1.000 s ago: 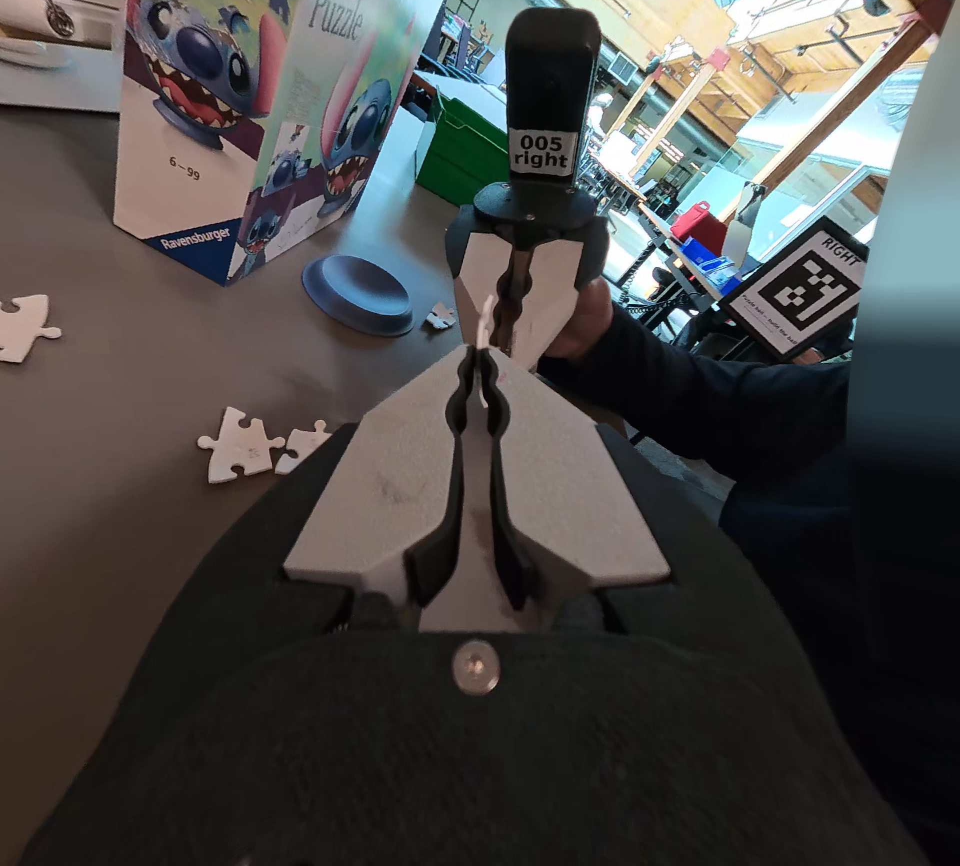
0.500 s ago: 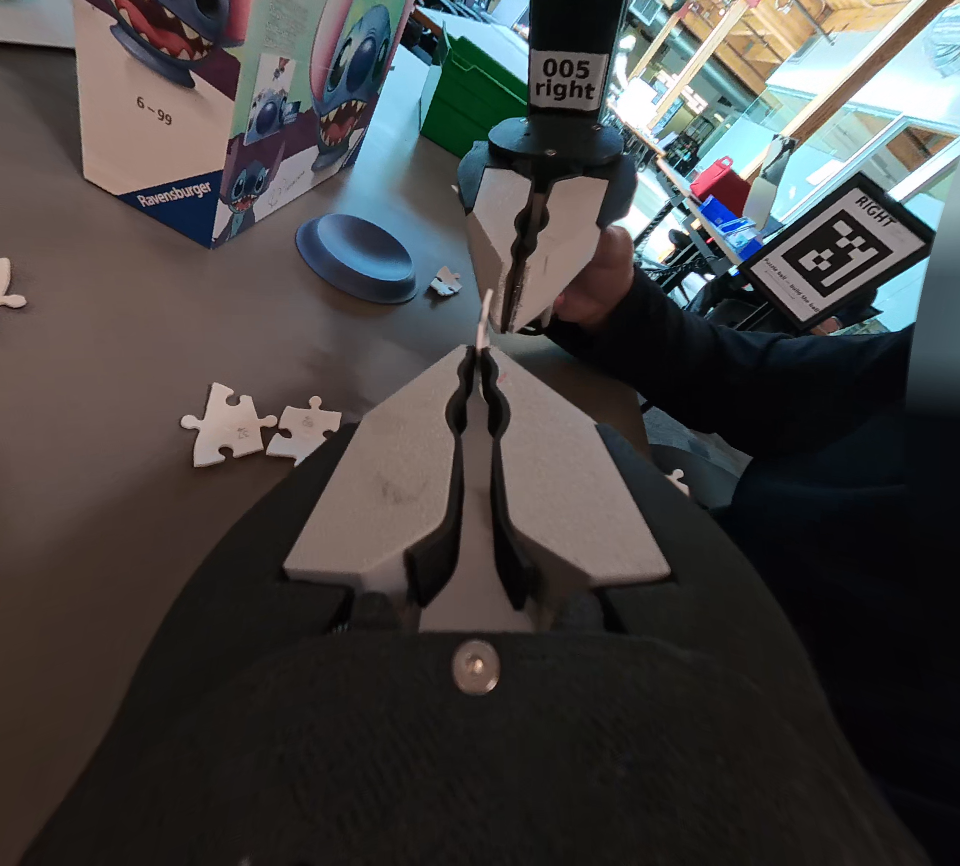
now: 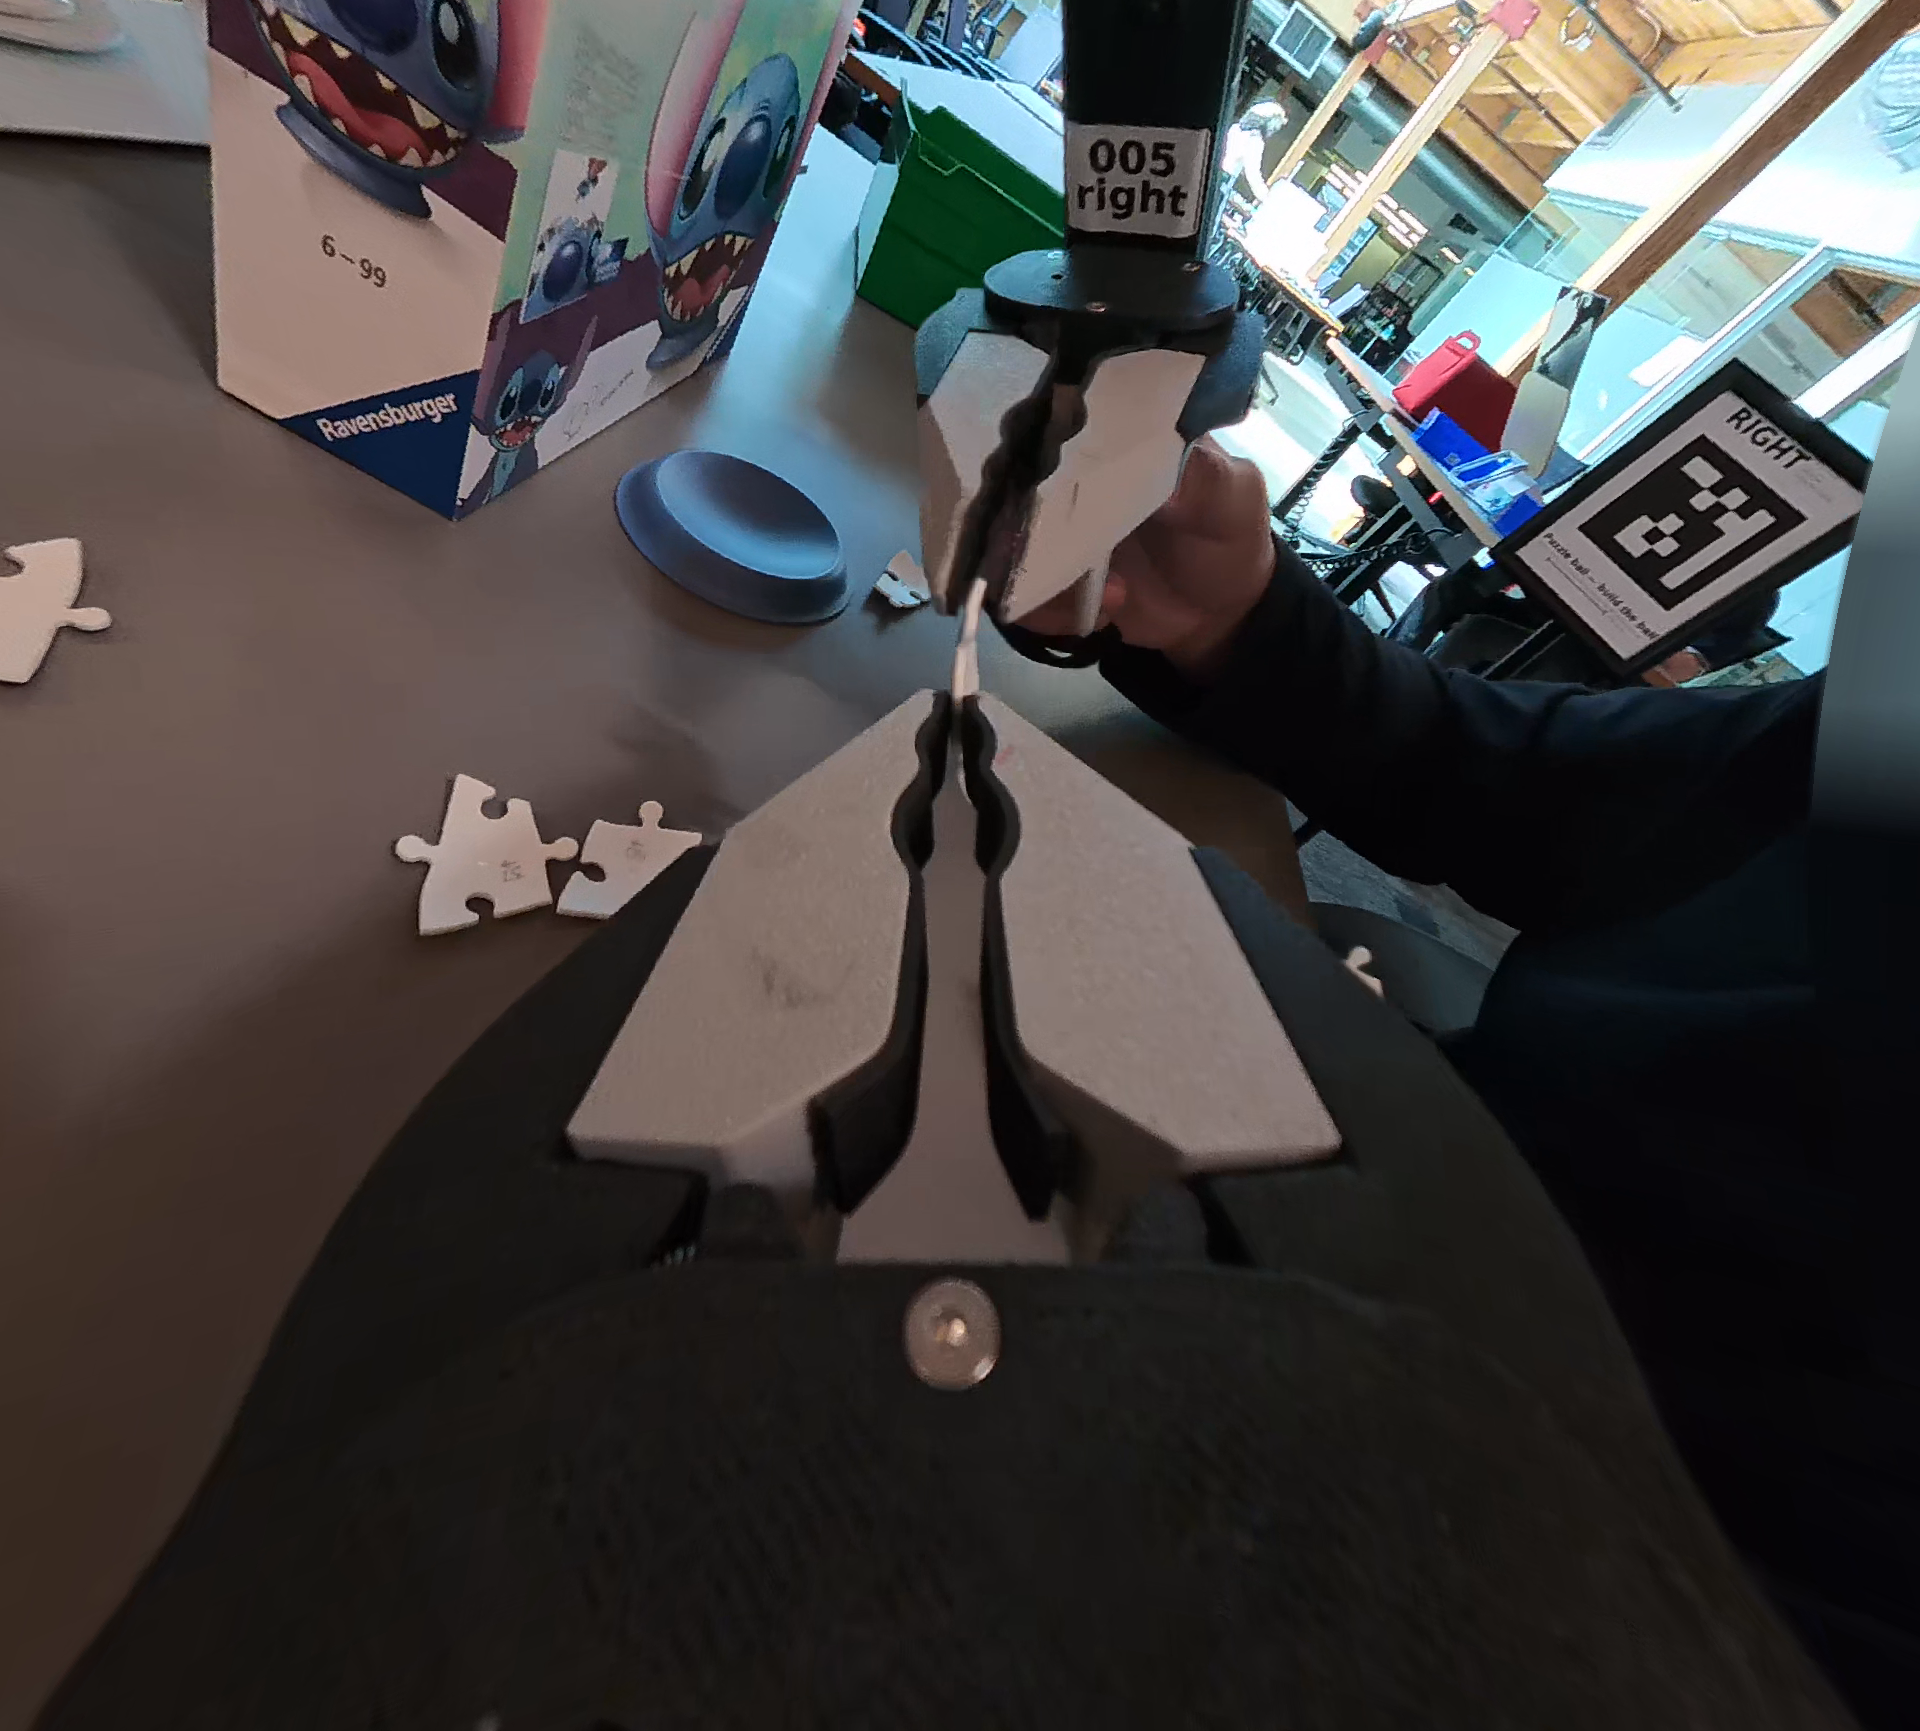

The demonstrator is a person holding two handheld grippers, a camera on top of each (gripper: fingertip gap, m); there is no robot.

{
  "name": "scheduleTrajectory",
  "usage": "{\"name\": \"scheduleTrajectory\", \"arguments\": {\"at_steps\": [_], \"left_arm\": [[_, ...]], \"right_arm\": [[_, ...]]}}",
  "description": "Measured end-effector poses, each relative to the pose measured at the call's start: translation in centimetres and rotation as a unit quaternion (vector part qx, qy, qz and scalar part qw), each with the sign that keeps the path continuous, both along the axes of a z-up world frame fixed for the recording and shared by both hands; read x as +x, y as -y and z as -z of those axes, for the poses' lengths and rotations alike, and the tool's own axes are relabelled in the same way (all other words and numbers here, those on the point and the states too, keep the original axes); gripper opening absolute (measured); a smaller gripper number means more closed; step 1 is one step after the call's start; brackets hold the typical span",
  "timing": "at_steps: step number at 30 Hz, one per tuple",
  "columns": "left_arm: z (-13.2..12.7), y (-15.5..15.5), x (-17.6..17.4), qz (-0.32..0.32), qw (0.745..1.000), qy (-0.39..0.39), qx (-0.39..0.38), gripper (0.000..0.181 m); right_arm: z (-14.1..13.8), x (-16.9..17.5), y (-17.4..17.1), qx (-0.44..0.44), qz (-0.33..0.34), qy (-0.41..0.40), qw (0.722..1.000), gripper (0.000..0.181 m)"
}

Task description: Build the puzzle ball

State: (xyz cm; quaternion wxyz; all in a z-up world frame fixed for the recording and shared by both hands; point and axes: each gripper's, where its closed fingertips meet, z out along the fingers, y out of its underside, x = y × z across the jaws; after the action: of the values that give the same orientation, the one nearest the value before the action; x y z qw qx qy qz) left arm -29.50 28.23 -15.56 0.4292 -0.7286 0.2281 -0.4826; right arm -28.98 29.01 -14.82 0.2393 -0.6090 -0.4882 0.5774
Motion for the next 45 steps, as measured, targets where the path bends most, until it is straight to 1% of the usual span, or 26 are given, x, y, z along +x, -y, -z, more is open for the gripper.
{"name": "scheduleTrajectory", "arguments": {"at_steps": [4, 8, 9, 10, 12, 15, 19, 21, 23, 24, 26, 28, 31, 33, 35, 37, 40, 43, 45], "left_arm": [[0.0, 0.0, 0.1, 0.003, 1.0, 0.004, -0.004, 0.0], [0.5, 0.5, 0.9, 0.023, 1.0, 0.003, -0.018, 0.0], [0.7, 0.7, 1.1, 0.027, 0.999, -0.001, -0.019, 0.0], [0.7, 0.8, 1.3, 0.032, 0.999, -0.002, -0.02, 0.0], [1.0, 0.8, 1.3, 0.032, 0.999, -0.007, -0.025, 0.0], [1.1, 0.8, 1.2, 0.04, 0.998, 0.008, -0.047, 0.0], [1.1, 0.7, 0.1, 0.042, 0.996, 0.023, -0.077, 0.009], [1.4, 1.1, 0.0, 0.058, 0.993, 0.022, -0.1, 0.012], [2.1, 2.6, 0.6, 0.106, 0.986, 0.006, -0.128, 0.011], [2.3, 3.2, 0.9, 0.124, 0.983, -0.004, -0.135, 0.011], [2.6, 3.9, 1.2, 0.137, 0.982, -0.023, -0.129, 0.011], [2.5, 4.8, 1.4, 0.156, 0.979, -0.039, -0.125, 0.019], [2.0, 5.7, 1.0, 0.166, 0.978, -0.055, -0.112, 0.043], [0.7, 6.1, 0.8, 0.162, 0.981, -0.043, -0.096, 0.044], [0.3, 6.3, 0.8, 0.154, 0.983, -0.062, -0.082, 0.041], [0.7, 7.0, 1.3, 0.156, 0.98, -0.083, -0.09, 0.04], [2.3, 8.2, 2.3, 0.161, 0.975, -0.106, -0.112, 0.041], [4.1, 8.2, 2.3, 0.138, 0.973, -0.137, -0.122, 0.041], [4.5, 8.3, 2.3, 0.129, 0.974, -0.14, -0.126, 0.036]], "right_arm": [[-0.4, 0.1, 0.1, -0.01, -0.005, -0.015, 1.0, 0.006], [0.3, -0.4, 1.3, -0.013, -0.033, 0.0, 0.999, 0.007], [0.5, -0.4, 1.5, -0.009, -0.036, 0.004, 0.999, 0.004], [0.7, -0.5, 1.4, 0.0, -0.033, 0.011, 0.999, 0.0], [1.1, -0.4, 1.4, 0.015, -0.031, 0.021, 0.999, 0.0], [1.3, -0.4, 1.4, 0.01, -0.031, 0.031, 0.999, 0.0], [1.5, -0.1, 0.9, 0.01, -0.021, 0.039, 0.999, 0.0], [1.4, 0.1, 0.7, 0.007, -0.016, 0.039, 0.999, 0.0], [1.2, 0.3, 0.5, 0.006, -0.012, 0.039, 0.999, 0.0], [1.2, 0.4, 0.4, 0.006, -0.011, 0.039, 0.999, 0.0], [1.2, 0.6, 0.3, 0.003, -0.011, 0.04, 0.999, 0.0], [1.2, 0.8, 0.4, -0.002, -0.012, 0.042, 0.999, 0.0], [1.1, 1.1, 0.4, -0.006, -0.015, 0.042, 0.999, 0.0], [0.9, 1.3, 0.5, -0.011, -0.018, 0.04, 0.999, 0.0], [0.6, 1.5, 0.6, -0.014, -0.023, 0.037, 0.999, 0.0], [0.4, 1.8, 1.0, -0.012, -0.029, 0.036, 0.999, 0.0], [0.4, 2.1, 1.4, 0.002, -0.03, 0.043, 0.999, 0.0], [0.6, 2.5, 1.8, 0.028, -0.026, 0.053, 0.998, 0.0], [0.7, 2.6, 2.4, 0.032, -0.03, 0.052, 0.998, 0.0]]}}
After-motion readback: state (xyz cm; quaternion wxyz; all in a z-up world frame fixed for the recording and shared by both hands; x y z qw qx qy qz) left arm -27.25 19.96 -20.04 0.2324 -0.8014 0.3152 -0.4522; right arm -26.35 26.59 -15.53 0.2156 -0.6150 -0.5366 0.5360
